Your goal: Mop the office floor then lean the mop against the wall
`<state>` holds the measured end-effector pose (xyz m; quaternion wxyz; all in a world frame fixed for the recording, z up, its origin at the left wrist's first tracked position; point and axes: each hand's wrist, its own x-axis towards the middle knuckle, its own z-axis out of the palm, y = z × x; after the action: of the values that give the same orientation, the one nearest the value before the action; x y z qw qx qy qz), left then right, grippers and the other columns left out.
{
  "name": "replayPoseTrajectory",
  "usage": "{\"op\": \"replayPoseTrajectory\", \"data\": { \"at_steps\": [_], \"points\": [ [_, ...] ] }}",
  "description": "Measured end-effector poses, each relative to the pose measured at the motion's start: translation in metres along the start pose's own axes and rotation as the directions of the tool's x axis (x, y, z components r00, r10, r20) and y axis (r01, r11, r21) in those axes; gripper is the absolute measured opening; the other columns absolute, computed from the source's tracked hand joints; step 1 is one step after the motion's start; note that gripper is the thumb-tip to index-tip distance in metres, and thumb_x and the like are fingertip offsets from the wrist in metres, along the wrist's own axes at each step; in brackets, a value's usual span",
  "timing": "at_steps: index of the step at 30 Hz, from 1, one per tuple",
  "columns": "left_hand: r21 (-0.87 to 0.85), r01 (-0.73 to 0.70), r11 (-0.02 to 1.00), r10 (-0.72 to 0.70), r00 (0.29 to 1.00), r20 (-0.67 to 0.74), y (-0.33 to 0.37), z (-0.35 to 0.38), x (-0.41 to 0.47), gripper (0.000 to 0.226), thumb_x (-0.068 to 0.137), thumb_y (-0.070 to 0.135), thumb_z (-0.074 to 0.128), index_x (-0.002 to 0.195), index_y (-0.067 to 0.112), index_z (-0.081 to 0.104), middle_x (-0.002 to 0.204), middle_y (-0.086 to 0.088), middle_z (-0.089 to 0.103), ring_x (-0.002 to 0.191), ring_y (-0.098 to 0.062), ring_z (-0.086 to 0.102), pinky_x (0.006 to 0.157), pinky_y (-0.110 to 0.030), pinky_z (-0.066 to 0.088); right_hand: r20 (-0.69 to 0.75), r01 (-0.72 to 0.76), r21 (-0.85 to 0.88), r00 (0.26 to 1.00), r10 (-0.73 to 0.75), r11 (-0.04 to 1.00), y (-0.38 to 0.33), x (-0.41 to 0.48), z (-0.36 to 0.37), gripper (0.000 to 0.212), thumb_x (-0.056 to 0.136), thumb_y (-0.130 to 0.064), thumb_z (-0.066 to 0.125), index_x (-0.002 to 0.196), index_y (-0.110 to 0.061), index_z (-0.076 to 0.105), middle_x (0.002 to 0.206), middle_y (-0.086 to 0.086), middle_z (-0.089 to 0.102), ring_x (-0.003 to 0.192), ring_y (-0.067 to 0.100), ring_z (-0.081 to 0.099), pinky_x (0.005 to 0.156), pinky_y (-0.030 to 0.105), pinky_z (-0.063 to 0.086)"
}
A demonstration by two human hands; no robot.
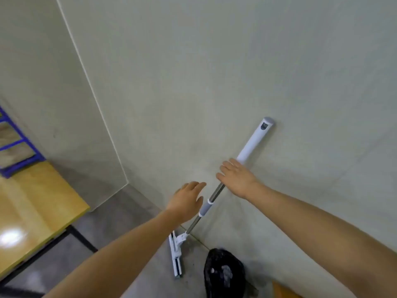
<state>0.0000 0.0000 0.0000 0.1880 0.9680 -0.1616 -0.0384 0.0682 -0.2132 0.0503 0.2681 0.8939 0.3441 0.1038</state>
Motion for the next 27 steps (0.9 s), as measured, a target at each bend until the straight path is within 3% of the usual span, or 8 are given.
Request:
{"op": "replayPoseTrajectory", "data": {
  "at_steps": [2,4,8,14,18,23,25,27],
  "points": [
    [-0.027,0.028,0.999,-0.028,0.999,0.016,-0.006,0.007,0.006,0.052,0.104,0.037,0.040,0.154,0.029,0.031,0.153,0.003,0.040,0.137,-0.024,0.040,0.109,-0.042,0.042,0.219,-0.006,-0.013,0.976,0.009,1.000,-0.005,0.015,0.002,0.027,0.087,-0.017,0.067,0.113,-0.018,0.067,0.111,0.008,0.066,0.108,0.031,0.061,0.107,0.047,0.039],
    [-0.049,0.064,0.997,-0.061,0.997,0.049,-0.016,0.020,0.009,0.051,0.104,0.037,0.040,0.154,0.029,0.031,0.153,0.003,0.040,0.137,-0.024,0.041,0.108,-0.044,0.042,0.428,-0.053,-0.069,0.901,0.078,0.996,-0.012,0.025,0.000,0.030,0.096,-0.019,0.058,0.125,-0.020,0.061,0.125,0.005,0.061,0.118,0.028,0.055,0.108,0.044,0.034],
    [-0.122,0.050,0.991,-0.036,0.993,0.112,-0.032,0.045,0.015,0.050,0.104,0.035,0.043,0.152,0.026,0.034,0.151,0.001,0.042,0.135,-0.025,0.042,0.109,-0.042,0.040,0.581,-0.104,-0.169,0.793,0.184,0.980,-0.030,0.034,0.003,0.030,0.097,-0.017,0.055,0.127,-0.020,0.061,0.127,0.004,0.061,0.120,0.030,0.051,0.105,0.043,0.036],
    [-0.225,0.003,0.974,0.035,0.985,0.168,-0.043,0.092,0.022,0.044,0.102,0.031,0.047,0.145,0.023,0.046,0.142,0.001,0.050,0.126,-0.024,0.047,0.099,-0.038,0.045,0.622,-0.120,-0.262,0.738,0.263,0.958,-0.031,0.016,0.024,0.027,0.100,-0.016,0.051,0.123,-0.017,0.065,0.122,0.007,0.064,0.118,0.030,0.050,0.104,0.042,0.037],
    [-0.309,0.003,0.951,0.067,0.974,0.216,-0.035,0.114,0.026,0.041,0.099,0.026,0.049,0.140,0.019,0.052,0.136,-0.003,0.055,0.122,-0.027,0.051,0.097,-0.041,0.047,0.765,-0.173,-0.161,0.600,0.233,0.972,-0.038,0.002,0.019,0.028,0.096,-0.012,0.056,0.120,-0.023,0.067,0.120,-0.003,0.066,0.115,0.021,0.062,0.093,0.031,0.046],
    [-0.342,-0.026,0.939,0.143,0.936,0.322,-0.010,0.135,0.019,0.043,0.102,0.032,0.044,0.143,0.021,0.048,0.139,-0.004,0.053,0.127,-0.028,0.048,0.103,-0.042,0.045,0.867,-0.277,-0.050,0.464,0.180,0.959,-0.067,-0.028,-0.011,0.033,0.096,-0.016,0.059,0.128,-0.022,0.064,0.128,-0.001,0.062,0.121,0.021,0.059,0.099,0.033,0.047],
    [-0.374,0.011,0.927,0.148,0.908,0.393,0.007,0.147,0.007,0.042,0.103,0.032,0.040,0.142,0.019,0.047,0.137,-0.007,0.053,0.124,-0.030,0.050,0.103,-0.043,0.044,0.876,-0.338,-0.042,0.440,0.198,0.940,-0.082,-0.047,-0.022,0.029,0.097,-0.012,0.056,0.123,-0.019,0.066,0.124,0.000,0.065,0.117,0.022,0.062,0.096,0.032,0.048],
    [-0.401,0.136,0.906,0.080,0.875,0.478,0.023,0.162,-0.006,0.040,0.104,0.031,0.038,0.139,0.013,0.049,0.134,-0.011,0.055,0.121,-0.033,0.053,0.101,-0.042,0.044,0.885,-0.397,-0.042,0.410,0.218,0.917,-0.099,-0.067,-0.031,0.025,0.097,-0.007,0.055,0.117,-0.017,0.068,0.119,0.000,0.067,0.113,0.022,0.064,0.090,0.031,0.049]
  ]
}}
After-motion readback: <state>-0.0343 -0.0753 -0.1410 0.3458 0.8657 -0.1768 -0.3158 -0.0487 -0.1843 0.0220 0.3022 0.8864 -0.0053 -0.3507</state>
